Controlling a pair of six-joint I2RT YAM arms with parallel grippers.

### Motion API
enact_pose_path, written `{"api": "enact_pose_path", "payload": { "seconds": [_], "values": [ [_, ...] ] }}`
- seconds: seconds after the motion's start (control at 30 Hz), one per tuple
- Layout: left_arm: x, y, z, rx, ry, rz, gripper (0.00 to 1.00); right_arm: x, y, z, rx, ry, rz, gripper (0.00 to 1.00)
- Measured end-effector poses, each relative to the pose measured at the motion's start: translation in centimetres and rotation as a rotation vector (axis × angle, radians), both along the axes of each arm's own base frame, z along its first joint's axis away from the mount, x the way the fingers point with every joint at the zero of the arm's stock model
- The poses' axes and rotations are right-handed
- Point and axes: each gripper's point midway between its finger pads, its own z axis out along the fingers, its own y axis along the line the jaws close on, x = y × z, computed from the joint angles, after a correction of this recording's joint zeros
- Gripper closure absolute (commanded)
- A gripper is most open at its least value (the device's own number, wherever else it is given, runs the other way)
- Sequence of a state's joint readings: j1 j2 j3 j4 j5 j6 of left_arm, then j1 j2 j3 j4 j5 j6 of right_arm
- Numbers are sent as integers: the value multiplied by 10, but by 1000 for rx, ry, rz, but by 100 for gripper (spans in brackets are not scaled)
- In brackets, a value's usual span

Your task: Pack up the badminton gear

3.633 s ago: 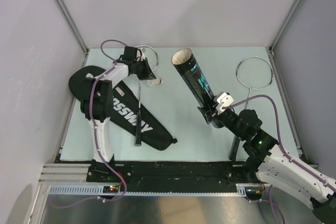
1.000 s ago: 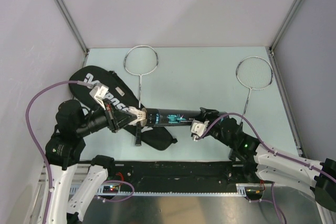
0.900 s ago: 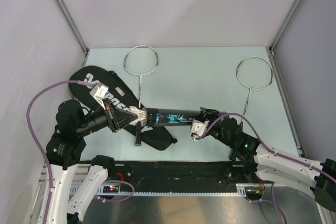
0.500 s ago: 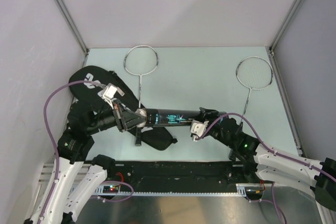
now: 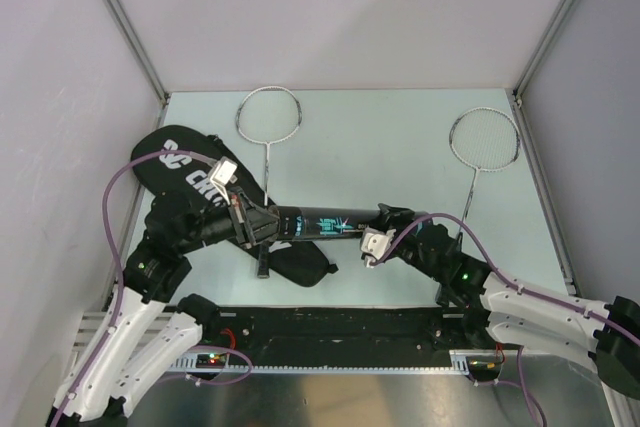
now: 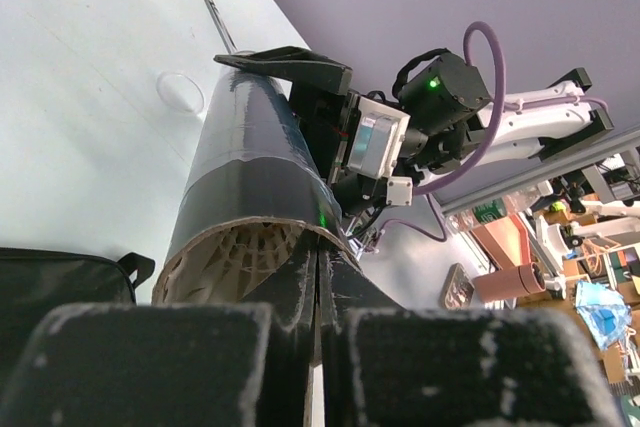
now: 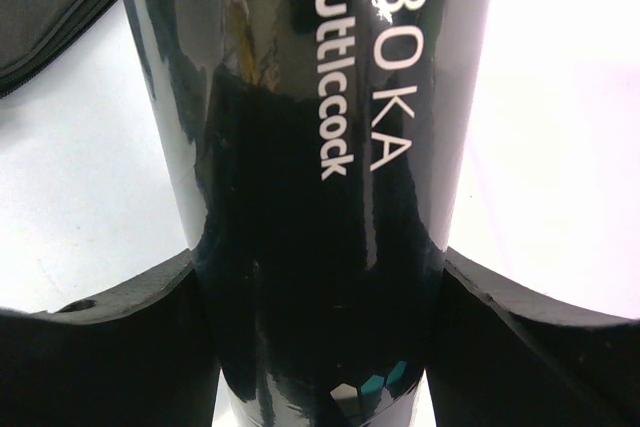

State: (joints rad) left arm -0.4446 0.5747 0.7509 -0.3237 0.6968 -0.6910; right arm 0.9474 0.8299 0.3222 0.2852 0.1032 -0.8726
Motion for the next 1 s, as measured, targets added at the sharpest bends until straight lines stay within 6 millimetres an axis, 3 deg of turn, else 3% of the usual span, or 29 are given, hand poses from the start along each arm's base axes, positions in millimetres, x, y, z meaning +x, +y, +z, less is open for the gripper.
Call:
{"api": "enact_pose_path", "payload": {
  "seconds": [0.27, 0.53, 0.67, 0.83, 1.0],
  "values": [
    [7, -1, -8, 7, 13, 33, 100, -1, 3, -6, -2, 22, 8, 75],
    [13, 1, -8, 14, -8, 66, 59, -1, 6, -3, 20, 24, 13, 75],
    [14, 5, -2, 18, -26, 93, 53, -1, 5, 0, 27, 19, 14, 75],
    [9, 11, 16, 21, -76, 113, 50, -2, 5, 10, 59, 3, 22, 75],
    [2, 24, 35, 42, -148, 155, 40, -2, 6, 11, 68, 5, 32, 75]
  ]
}}
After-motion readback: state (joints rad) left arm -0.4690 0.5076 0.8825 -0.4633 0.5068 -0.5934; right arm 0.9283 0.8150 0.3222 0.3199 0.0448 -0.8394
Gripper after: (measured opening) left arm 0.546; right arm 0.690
